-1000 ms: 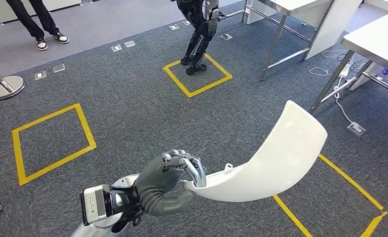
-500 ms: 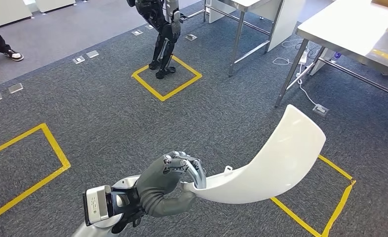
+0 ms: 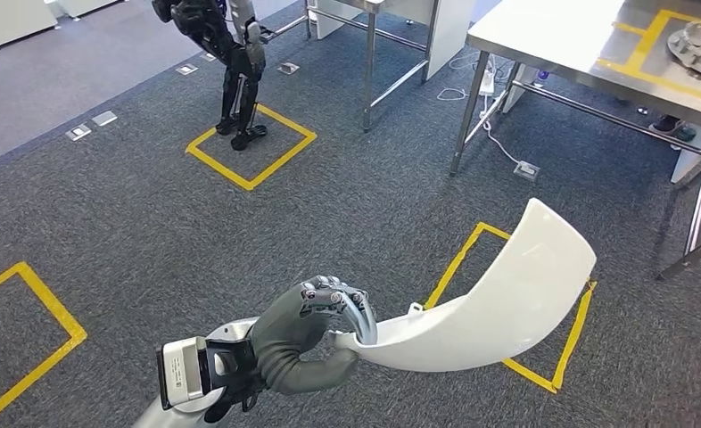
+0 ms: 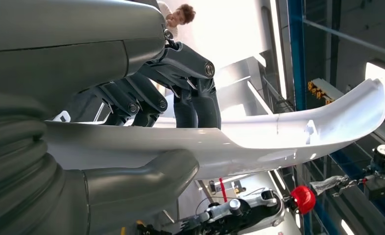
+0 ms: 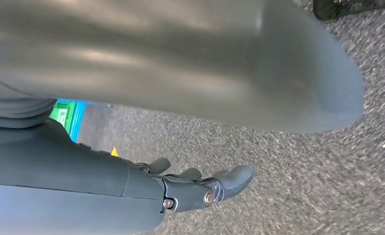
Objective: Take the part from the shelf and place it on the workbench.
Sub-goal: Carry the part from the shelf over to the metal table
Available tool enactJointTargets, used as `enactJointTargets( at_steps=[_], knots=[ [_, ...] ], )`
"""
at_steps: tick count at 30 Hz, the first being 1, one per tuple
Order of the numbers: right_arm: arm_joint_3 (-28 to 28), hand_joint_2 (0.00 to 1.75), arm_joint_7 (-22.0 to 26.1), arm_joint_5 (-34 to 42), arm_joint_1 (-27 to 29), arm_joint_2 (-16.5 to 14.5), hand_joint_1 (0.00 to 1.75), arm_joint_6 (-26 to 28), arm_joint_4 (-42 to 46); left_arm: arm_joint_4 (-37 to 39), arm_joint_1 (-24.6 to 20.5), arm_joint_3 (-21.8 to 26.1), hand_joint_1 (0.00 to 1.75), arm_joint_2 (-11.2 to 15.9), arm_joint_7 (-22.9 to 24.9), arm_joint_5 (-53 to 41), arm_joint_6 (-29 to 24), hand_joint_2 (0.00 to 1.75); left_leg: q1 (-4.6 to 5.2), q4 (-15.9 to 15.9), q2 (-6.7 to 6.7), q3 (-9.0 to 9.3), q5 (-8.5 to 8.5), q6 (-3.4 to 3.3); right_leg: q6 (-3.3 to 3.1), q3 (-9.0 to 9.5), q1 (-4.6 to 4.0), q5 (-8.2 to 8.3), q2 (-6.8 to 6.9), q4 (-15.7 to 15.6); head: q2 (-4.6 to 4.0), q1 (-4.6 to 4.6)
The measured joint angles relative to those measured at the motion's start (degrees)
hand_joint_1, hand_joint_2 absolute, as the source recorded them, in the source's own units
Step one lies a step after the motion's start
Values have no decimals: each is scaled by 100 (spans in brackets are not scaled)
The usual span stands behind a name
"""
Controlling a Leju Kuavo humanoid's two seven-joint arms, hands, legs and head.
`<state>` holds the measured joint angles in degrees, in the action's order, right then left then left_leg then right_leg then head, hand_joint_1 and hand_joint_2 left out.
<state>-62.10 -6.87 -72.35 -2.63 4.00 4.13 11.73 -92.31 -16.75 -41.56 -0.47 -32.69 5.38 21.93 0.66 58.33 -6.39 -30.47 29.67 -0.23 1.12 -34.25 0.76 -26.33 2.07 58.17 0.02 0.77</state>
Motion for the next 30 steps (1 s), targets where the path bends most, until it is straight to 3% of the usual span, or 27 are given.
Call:
enactJointTargets(
  at_steps=[2,4,5,6,7,9,10,11,13,15,17,19,21,22,24,26,28,30],
  knots=[
    [-31,0,8,0,12,0,0,3,0,1,-9,-2,175,1,-2,1,8,175,-24,273,264,-104,184,68,-64,11,34,24,-108,-23,1,10],
    [-46,0,21,0,-4,-1,0,5,1,12,4,-3,175,18,-2,2,17,175,-46,990,546,-440,550,100,-106,4,42,35,-234,-27,1,21],
    [-49,0,30,0,-13,-2,0,5,1,21,18,-3,175,29,1,2,19,175,-50,1373,592,-628,704,104,-114,-2,41,37,-308,-26,1,23],
    [-52,0,37,0,-12,-3,0,5,1,31,32,-4,175,39,1,2,19,175,-52,1608,605,-752,753,104,-114,-5,41,38,-388,-25,1,25],
    [-55,0,41,0,-6,-4,0,5,0,38,41,-4,175,46,1,2,19,175,-57,1627,612,-776,686,100,-111,-6,42,41,-468,-22,1,28],
    [-60,0,48,0,8,-7,0,5,0,46,46,-4,175,55,1,2,20,175,-80,1028,701,-516,286,78,-90,-6,46,50,-635,-12,1,32],
    [-61,0,50,1,8,-8,0,5,0,46,45,-4,175,56,0,2,20,175,-95,620,828,-335,113,68,-67,-13,43,55,-712,-3,1,32],
    [-61,0,52,1,5,-8,0,5,1,46,44,-4,175,57,-2,2,21,175,-107,297,931,-198,-8,59,-36,-27,40,62,-785,7,1,32],
    [-63,0,62,5,15,-10,0,6,1,46,45,-4,175,62,-10,2,21,175,-96,62,1014,-111,-49,27,46,-64,45,81,-900,3,1,29],
    [-73,0,71,10,52,-11,0,6,0,46,44,-4,175,63,-33,2,21,175,-81,39,891,-100,-81,-51,126,-89,72,100,-960,-11,0,28],
    [-86,0,74,14,78,-15,0,5,-1,47,46,-4,175,61,-67,-1,21,175,-89,-4,764,-83,-121,-132,171,-184,57,-17,-730,175,0,8],
    [-92,0,75,14,60,-17,0,2,0,56,58,-4,175,65,-97,-17,21,175,-81,-19,619,-85,-133,-174,190,-467,28,-349,-397,770,1,-19],
    [-92,0,73,6,36,-20,0,-7,1,77,75,-4,175,75,-116,-39,21,175,-61,-12,452,-92,-121,-194,205,-754,27,-610,-285,1392,1,-24],
    [-92,0,68,1,37,-22,0,-12,1,87,82,-4,175,82,-121,-47,21,175,-55,-8,372,-93,-112,-198,208,-782,28,-603,-264,1480,1,-24],
    [-92,0,61,-12,51,-22,0,-19,1,97,86,-4,175,91,-135,-69,21,175,-50,12,234,-88,-86,-187,200,-508,25,-330,-183,1033,0,-24],
    [-92,0,64,-27,40,-20,0,-22,1,95,82,-4,175,93,-142,-102,19,175,-26,42,117,-73,-47,-144,143,-119,0,-90,75,327,0,-21],
    [-92,0,70,-43,13,-20,0,-28,1,94,79,-4,175,92,-142,-133,16,175,1,50,18,-52,-19,-85,64,8,-32,-43,216,53,1,-12],
    [-92,0,70,-51,6,-21,0,-32,1,92,77,-4,175,91,-142,-160,9,175,8,29,-78,-29,-1,-25,2,-9,-23,-19,95,41,1,-5]
  ],
)
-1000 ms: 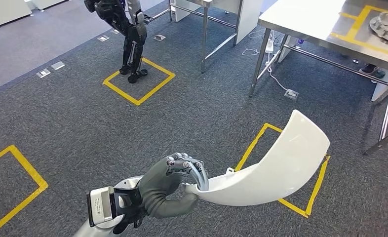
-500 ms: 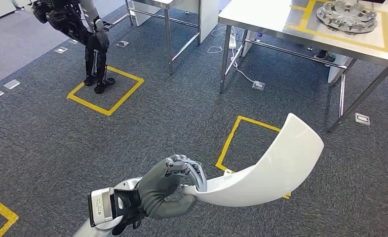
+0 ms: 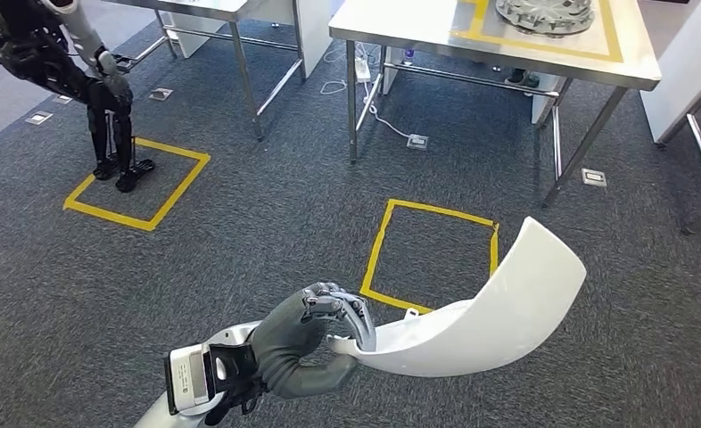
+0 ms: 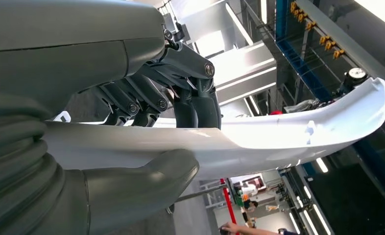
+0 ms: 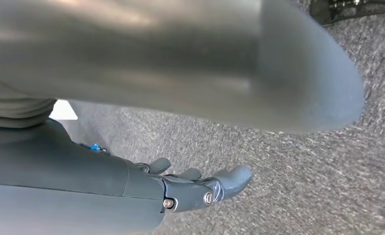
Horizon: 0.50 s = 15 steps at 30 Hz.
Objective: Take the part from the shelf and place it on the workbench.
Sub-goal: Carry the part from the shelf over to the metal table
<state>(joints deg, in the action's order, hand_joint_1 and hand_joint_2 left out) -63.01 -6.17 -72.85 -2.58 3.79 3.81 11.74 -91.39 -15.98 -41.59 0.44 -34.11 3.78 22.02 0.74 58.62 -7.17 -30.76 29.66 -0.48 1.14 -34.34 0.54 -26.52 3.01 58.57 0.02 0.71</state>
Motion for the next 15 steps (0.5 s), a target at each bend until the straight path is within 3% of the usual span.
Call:
enactJointTargets(
  at_steps=[2,4,6,7,8,9,11,13,15],
  knots=[
    [0,0,0,-5,7,-1,0,1,0,-8,-5,-1,175,1,-5,-22,-7,175,-17,145,161,-37,122,70,-59,8,41,31,-124,-37,0,11],
    [0,0,1,-13,-11,-1,0,2,0,-8,3,-1,175,13,-12,-30,-10,175,-52,722,495,-281,445,125,-100,6,66,55,-256,-56,0,33],
    [0,0,1,-16,-36,-2,0,1,0,7,26,0,175,33,-15,-31,-10,175,-69,1435,643,-627,732,145,-116,-11,66,64,-415,-54,0,46],
    [0,0,0,-16,-36,-3,0,1,0,14,36,0,175,41,-16,-32,-10,175,-72,1589,667,-712,734,147,-115,-14,66,68,-498,-53,0,49],
    [0,0,0,-15,-32,-4,0,1,0,18,41,0,175,45,-16,-34,-10,175,-75,1518,685,-693,620,140,-108,-14,66,72,-583,-50,0,51],
    [0,0,0,-15,-28,-4,0,1,0,18,42,0,175,48,-16,-39,-10,175,-81,1232,719,-571,420,128,-98,-12,67,78,-667,-47,0,52],
    [0,0,2,-15,-32,-5,0,1,0,13,38,0,175,48,-17,-52,-10,175,-99,446,938,-230,49,100,-60,-23,65,91,-820,-35,0,53],
    [0,0,3,-17,-32,-7,0,1,0,7,34,-1,175,48,-17,-60,-10,175,-101,49,1090,-72,-64,64,12,-61,63,111,-940,-31,0,52],
    [0,0,1,-41,-16,-9,0,-2,0,-2,30,-1,175,40,-14,-61,-10,175,-82,16,1016,-71,-74,-5,100,-93,83,140,-1031,-53,0,53]
  ],
)
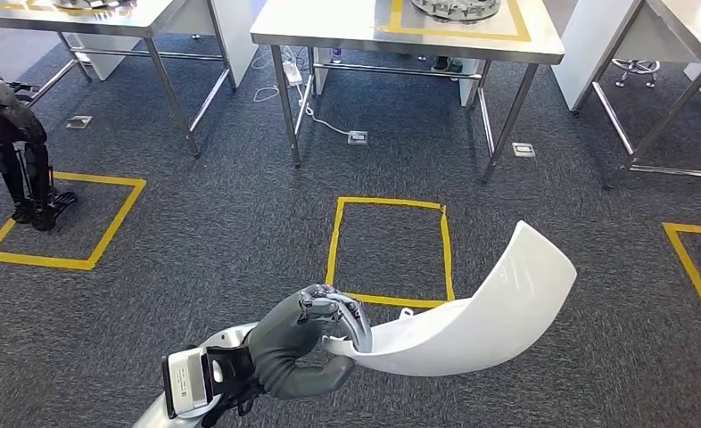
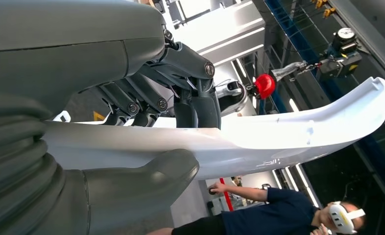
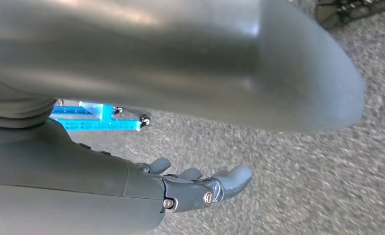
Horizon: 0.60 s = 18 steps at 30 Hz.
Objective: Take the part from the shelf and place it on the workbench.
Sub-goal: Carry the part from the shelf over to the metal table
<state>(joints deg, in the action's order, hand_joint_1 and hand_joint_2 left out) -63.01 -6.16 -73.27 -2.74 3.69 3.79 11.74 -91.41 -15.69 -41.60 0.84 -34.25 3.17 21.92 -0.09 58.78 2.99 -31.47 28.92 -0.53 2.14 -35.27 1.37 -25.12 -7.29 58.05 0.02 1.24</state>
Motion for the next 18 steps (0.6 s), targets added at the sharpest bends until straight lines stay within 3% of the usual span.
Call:
enactJointTargets(
  at_steps=[1,3,5,7,8,9,10,12,15,18],
  knots=[
    [1,0,-1,-24,13,-2,0,-3,-1,-9,-6,-1,175,-8,7,-1,0,175,1,-17,-50,7,-19,-42,31,-12,10,-4,27,15,0,-1],
    [8,0,-6,-94,17,-7,0,-26,-1,-33,-23,-1,175,-29,34,-1,0,175,-13,-58,-151,18,-61,-117,69,-154,-7,-194,291,316,0,-29],
    [21,0,-13,-151,-10,-8,0,-67,-1,-44,-29,0,175,-38,91,0,1,175,-2,-62,-254,4,-72,-151,93,-494,-25,-582,594,1047,0,-60],
    [33,0,-22,-178,-25,-14,0,-91,-2,-41,-28,-1,175,-38,150,1,2,175,9,-52,-346,-13,-68,-158,107,-738,-22,-779,679,1601,0,-64],
    [39,0,-27,-186,-20,-18,0,-91,-2,-41,-29,-1,175,-38,170,1,5,175,11,-47,-378,-17,-66,-157,107,-703,-21,-720,691,1575,0,-65],
    [43,0,-28,-194,-15,-21,0,-88,-2,-42,-32,-1,175,-39,185,2,10,175,12,-41,-402,-16,-62,-151,100,-545,-19,-572,700,1317,0,-65],
    [45,0,-28,-202,-13,-20,0,-84,-1,-44,-37,-1,175,-42,196,3,17,175,12,-31,-422,-13,-55,-140,88,-300,-20,-392,717,898,0,-65],
    [48,0,-26,-209,-25,-17,0,-78,0,-48,-48,-1,175,-51,209,5,27,175,34,-12,-447,-14,-30,-96,33,87,-47,-183,751,202,0,-62],
    [49,0,-26,-211,-25,-24,0,-78,0,-50,-61,-3,175,-58,222,13,30,175,73,-6,-458,-11,19,-131,-14,181,-54,-155,751,-5,0,-51],
    [50,0,-27,-211,-23,-41,0,-76,-1,-53,-81,-4,175,-59,232,19,33,175,101,-54,-456,10,-13,-155,2,194,-24,-124,755,-50,-1,-42]
  ],
)
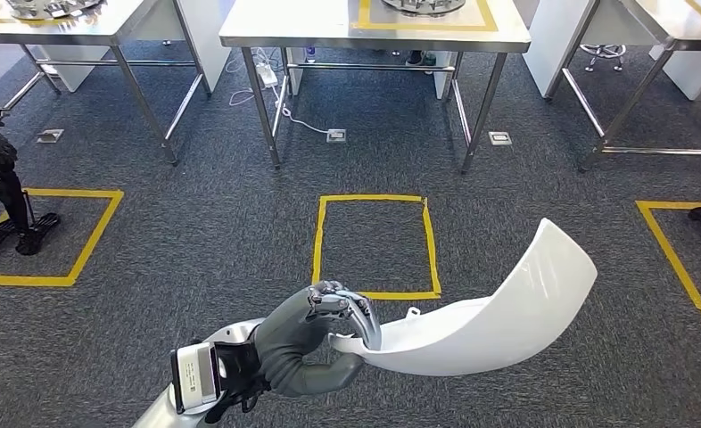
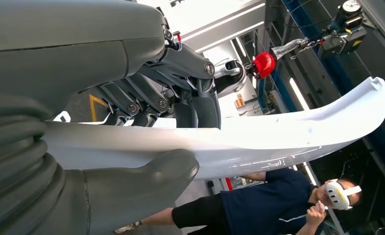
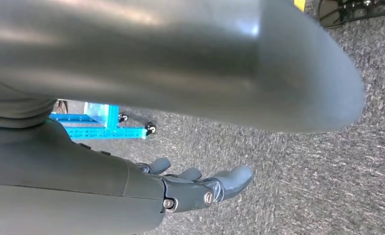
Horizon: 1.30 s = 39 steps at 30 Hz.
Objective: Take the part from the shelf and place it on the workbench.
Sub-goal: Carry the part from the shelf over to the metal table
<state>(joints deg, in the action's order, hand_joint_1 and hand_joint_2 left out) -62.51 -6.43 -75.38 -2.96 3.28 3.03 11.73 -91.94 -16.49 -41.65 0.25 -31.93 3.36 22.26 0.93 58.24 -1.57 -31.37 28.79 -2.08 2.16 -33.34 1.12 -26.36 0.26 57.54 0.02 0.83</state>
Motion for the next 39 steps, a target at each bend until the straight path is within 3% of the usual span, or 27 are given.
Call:
enactJointTargets(
  at_steps=[3,4,6,8,9,11,12,14,16,18,20,22,23,24,25,27,29,32,34,37,38,39],
  knots=[
    [0,0,10,3,-2,-11,0,4,1,-15,-41,-2,175,-8,2,6,5,175,-45,-354,-13,200,-178,-37,13,29,-14,-22,-2,-5,0,11],
    [0,0,16,5,-2,-15,0,5,1,-15,-54,-3,175,-13,2,10,7,175,-78,-473,-22,271,-241,-33,26,-45,-19,-124,-11,164,1,7],
    [0,0,26,10,4,-16,0,9,1,6,-60,-4,175,-21,5,15,10,175,-115,-542,-34,306,-274,-4,74,-382,14,-442,-29,816,1,0],
    [-1,0,26,12,21,-9,0,12,1,40,-42,-6,175,-22,5,14,12,175,-160,-505,-37,301,-241,53,155,-663,77,-554,-31,1302,0,0],
    [-1,0,26,10,28,-7,0,10,1,57,-38,-7,175,-23,5,14,13,175,-201,-462,-36,298,-207,105,207,-657,119,-452,-27,1254,0,1],
    [0,0,25,2,28,-8,0,6,1,84,-42,-8,175,-27,4,14,13,175,-298,-293,-39,274,-90,256,353,-366,217,-102,8,638,1,-2],
    [0,0,24,-2,20,-24,0,2,-3,91,-48,-8,175,-31,4,15,13,175,-327,-180,-40,237,-12,343,395,-233,240,1,14,360,1,-25],
    [1,0,19,-7,-1,-40,0,3,1,95,-63,-13,175,-42,2,15,17,175,-320,-28,-40,177,132,461,292,-165,252,-27,18,206,1,-57],
    [2,0,12,-9,-10,-39,0,5,8,95,-77,-24,175,-49,-1,18,24,175,-316,-16,-37,183,195,503,90,-214,238,-98,-5,304,1,-46],
    [2,0,11,-14,-6,-42,0,4,8,98,-87,-31,175,-49,1,21,26,175,-339,103,-15,163,288,517,0,-213,218,-123,-25,325,1,-14],
    [2,0,12,-20,-6,-42,0,4,8,102,-98,-37,175,-49,4,23,26,175,-324,663,33,-107,586,494,-64,-197,187,-126,-37,315,1,17],
    [2,0,15,-22,-8,-42,0,4,8,114,-104,-43,175,-48,5,25,26,175,-275,1463,71,-556,888,437,-107,-189,137,-133,-49,305,1,44],
    [2,0,16,-22,-8,-42,0,5,8,124,-104,-46,175,-48,6,26,26,175,-248,1705,82,-716,921,397,-125,-181,105,-141,-58,304,1,51],
    [2,0,16,-23,-7,-42,0,5,8,131,-103,-49,175,-48,7,26,26,175,-216,1740,90,-780,837,338,-141,-166,71,-152,-72,303,1,55],
    [2,0,14,-23,-8,-42,0,5,8,135,-104,-51,175,-48,6,27,26,175,-175,1546,100,-733,648,260,-156,-144,35,-162,-88,302,1,57],
    [2,0,11,-25,-10,-55,0,3,6,137,-110,-54,175,-49,4,29,24,175,-71,834,145,-478,205,63,-174,-98,-18,-180,-120,292,1,54],
    [2,0,10,-26,-12,-61,0,4,7,137,-120,-56,175,-49,3,33,20,175,11,324,166,-302,-23,-34,-149,-83,-38,-191,-142,280,1,54],
    [2,0,9,-33,-8,-48,0,4,9,137,-129,-58,175,-51,2,34,19,175,24,160,152,-250,-83,-9,-55,-76,-31,-194,-142,255,1,65],
    [2,0,10,-38,-11,-42,0,3,9,136,-138,-58,175,-57,-2,35,19,175,-6,81,146,-195,-123,-29,-8,-144,-33,-315,-115,437,1,58],
    [2,0,15,-43,-7,-34,0,3,9,158,-149,-60,175,-60,-4,36,19,175,-10,58,130,-174,-123,-69,45,-641,-31,-771,-91,1404,0,41],
    [2,0,17,-45,-2,-32,0,3,9,170,-147,-61,175,-60,-3,36,19,175,-8,62,125,-173,-114,-77,61,-790,-29,-839,-90,1668,0,39],
    [2,0,19,-48,2,-31,0,3,9,181,-146,-63,175,-60,-2,36,19,175,-7,67,123,-168,-102,-82,70,-854,-27,-802,-84,1750,1,38]
  ],
)
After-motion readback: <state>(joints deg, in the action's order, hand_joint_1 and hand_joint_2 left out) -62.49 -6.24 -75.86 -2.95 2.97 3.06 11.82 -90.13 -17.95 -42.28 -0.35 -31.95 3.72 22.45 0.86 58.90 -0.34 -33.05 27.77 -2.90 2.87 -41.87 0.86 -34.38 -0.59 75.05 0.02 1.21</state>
